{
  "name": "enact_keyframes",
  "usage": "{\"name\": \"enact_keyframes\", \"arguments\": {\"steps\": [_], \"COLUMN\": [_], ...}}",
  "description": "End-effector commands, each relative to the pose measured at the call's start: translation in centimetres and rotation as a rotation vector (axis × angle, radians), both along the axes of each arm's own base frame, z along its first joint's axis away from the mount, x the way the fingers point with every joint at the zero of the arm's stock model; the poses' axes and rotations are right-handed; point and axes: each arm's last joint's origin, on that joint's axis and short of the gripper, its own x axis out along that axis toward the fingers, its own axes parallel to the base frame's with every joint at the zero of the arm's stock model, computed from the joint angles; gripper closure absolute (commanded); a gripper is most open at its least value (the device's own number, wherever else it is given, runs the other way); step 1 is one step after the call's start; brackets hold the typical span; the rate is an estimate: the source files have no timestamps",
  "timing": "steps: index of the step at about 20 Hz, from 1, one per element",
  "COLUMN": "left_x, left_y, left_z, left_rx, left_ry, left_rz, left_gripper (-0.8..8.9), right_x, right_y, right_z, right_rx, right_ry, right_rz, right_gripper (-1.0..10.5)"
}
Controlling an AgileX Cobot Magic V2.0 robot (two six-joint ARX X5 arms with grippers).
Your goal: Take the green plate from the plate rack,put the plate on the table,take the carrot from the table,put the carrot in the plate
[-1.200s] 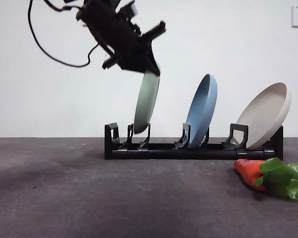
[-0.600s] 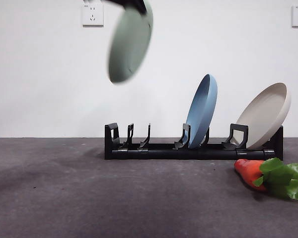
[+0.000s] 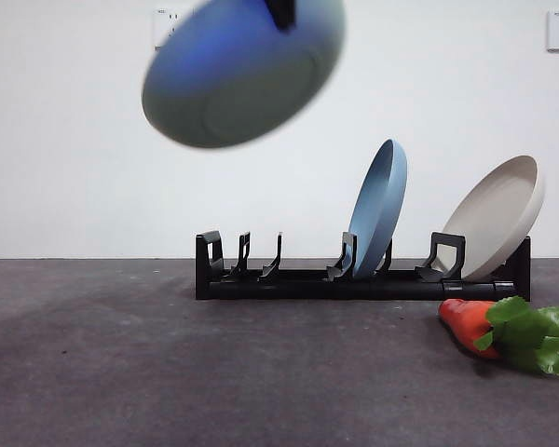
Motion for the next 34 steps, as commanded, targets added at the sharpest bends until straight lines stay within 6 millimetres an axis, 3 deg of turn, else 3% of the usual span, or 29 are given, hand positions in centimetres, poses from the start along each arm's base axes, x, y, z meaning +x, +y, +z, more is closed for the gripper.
{"name": "enact_keyframes", "arguments": {"steps": [1, 4, 6, 11, 19, 22, 23, 26, 27, 31, 34], "left_x": [-0.5, -1.9, -2.8, -4.3, -4.3, -4.5, -4.5, -4.4, -4.4, -4.3, -4.2], "left_y": [-0.9, -1.4, -1.4, -1.1, -1.2, -1.4, -1.4, -1.3, -1.3, -1.1, -0.8], "left_z": [-5.0, -10.8, -13.5, -17.3, -22.0, -22.4, -22.4, -22.4, -22.5, -21.7, -18.5], "left_rx": [0.094, 0.169, 0.193, 0.222, 0.276, 0.24, 0.231, 0.235, 0.232, 0.241, 0.182], "left_ry": [0.016, -0.021, -0.034, -0.092, -0.045, 0.024, 0.035, 0.041, 0.044, 0.002, -0.057], "left_rz": [-0.008, -0.057, -0.1, -0.169, -0.234, -0.279, -0.286, -0.28, -0.272, -0.216, -0.136], "left_gripper": [8.2, 8.2, 8.2, 8.2, 8.22, 8.04, 7.5, 4.52, 4.24, 4.25, 4.25], "right_x": [0.1, 0.2, 0.3, 0.5, 1.3, 1.6, 1.7, 1.9, 2.0, 2.1, 2.9], "right_y": [0.0, 0.0, 0.0, 0.0, 0.0, 0.1, 0.1, 0.1, 0.1, 0.1, 0.1], "right_z": [0.1, 0.0, 0.0, -0.1, -0.5, -0.7, -0.7, -0.8, -0.8, -0.9, -1.3], "right_rx": [0.002, -0.014, -0.016, -0.017, -0.018, -0.019, -0.019, -0.019, -0.019, -0.019, -0.021], "right_ry": [-0.001, -0.001, 0.003, 0.015, 0.05, 0.065, 0.07, 0.078, 0.079, 0.082, 0.105], "right_rz": [-0.002, -0.014, -0.015, -0.016, -0.015, -0.015, -0.015, -0.015, -0.015, -0.015, -0.016], "right_gripper": [3.5, 3.5, 3.5, 3.5, 3.5, 3.5, 3.5, 3.5, 3.5, 3.5, 3.5]}}
